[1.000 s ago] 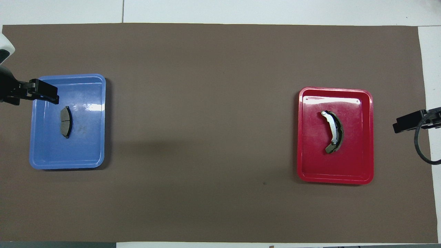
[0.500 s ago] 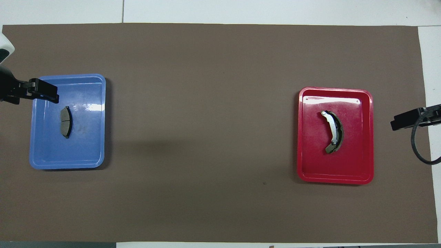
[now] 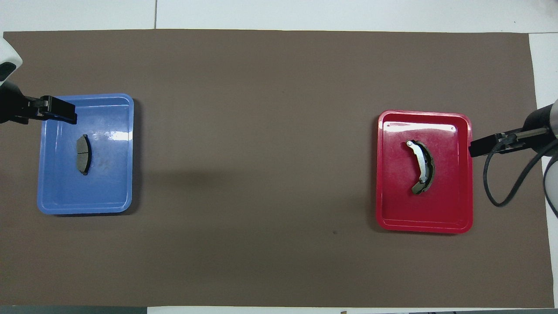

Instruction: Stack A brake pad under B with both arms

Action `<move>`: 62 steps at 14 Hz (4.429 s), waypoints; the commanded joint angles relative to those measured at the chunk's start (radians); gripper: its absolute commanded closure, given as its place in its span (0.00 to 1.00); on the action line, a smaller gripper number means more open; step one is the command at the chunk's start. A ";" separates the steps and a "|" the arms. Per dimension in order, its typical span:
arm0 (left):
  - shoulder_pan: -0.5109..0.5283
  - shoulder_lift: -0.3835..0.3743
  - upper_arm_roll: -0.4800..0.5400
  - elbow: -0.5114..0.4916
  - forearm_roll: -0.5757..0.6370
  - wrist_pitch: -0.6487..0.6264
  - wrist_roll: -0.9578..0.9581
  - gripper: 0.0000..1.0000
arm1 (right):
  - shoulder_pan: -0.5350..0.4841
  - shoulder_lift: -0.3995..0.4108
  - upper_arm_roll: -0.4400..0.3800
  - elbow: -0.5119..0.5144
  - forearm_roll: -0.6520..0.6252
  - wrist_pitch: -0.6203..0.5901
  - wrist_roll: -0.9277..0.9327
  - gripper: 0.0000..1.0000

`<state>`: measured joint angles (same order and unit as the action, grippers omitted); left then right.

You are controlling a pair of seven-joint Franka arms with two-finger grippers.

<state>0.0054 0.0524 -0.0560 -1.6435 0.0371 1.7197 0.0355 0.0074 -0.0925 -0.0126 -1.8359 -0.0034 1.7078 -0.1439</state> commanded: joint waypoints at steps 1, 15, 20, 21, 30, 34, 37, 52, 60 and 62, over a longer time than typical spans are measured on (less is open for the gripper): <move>0.054 -0.028 0.002 -0.106 -0.006 0.104 0.084 0.00 | -0.006 -0.001 0.005 -0.150 0.003 0.172 0.015 0.00; 0.208 0.170 0.004 -0.398 -0.008 0.590 0.204 0.02 | 0.002 0.186 0.005 -0.436 0.003 0.635 0.017 0.00; 0.208 0.169 0.005 -0.459 -0.008 0.620 0.172 0.17 | -0.007 0.200 0.003 -0.459 0.002 0.647 0.013 0.07; 0.208 0.161 0.005 -0.466 -0.008 0.620 0.170 0.20 | -0.009 0.204 0.003 -0.459 0.002 0.648 0.013 0.07; 0.225 0.144 0.005 -0.541 -0.008 0.710 0.169 0.48 | -0.018 0.217 0.003 -0.453 0.000 0.642 0.012 0.45; 0.211 0.144 0.005 -0.530 -0.008 0.698 0.146 0.78 | -0.018 0.217 0.003 -0.447 0.000 0.629 0.012 0.80; 0.202 0.138 0.002 -0.481 -0.008 0.642 0.127 0.84 | -0.018 0.215 0.003 -0.398 0.000 0.581 0.010 0.89; -0.424 0.158 0.001 -0.322 -0.008 0.527 -0.590 0.84 | 0.028 0.206 0.022 0.075 0.003 -0.011 0.023 0.97; -0.614 0.267 0.002 -0.346 -0.008 0.637 -0.687 0.79 | 0.014 0.203 0.022 0.063 0.003 0.010 0.044 0.97; -0.616 0.268 0.001 -0.357 -0.008 0.630 -0.690 0.57 | 0.016 0.203 0.022 0.061 0.003 0.021 0.058 0.97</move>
<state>-0.5940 0.3327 -0.0733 -1.9767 0.0356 2.3336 -0.6428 0.0323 0.1059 0.0007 -1.7866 -0.0030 1.7137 -0.1162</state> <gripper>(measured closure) 0.626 0.581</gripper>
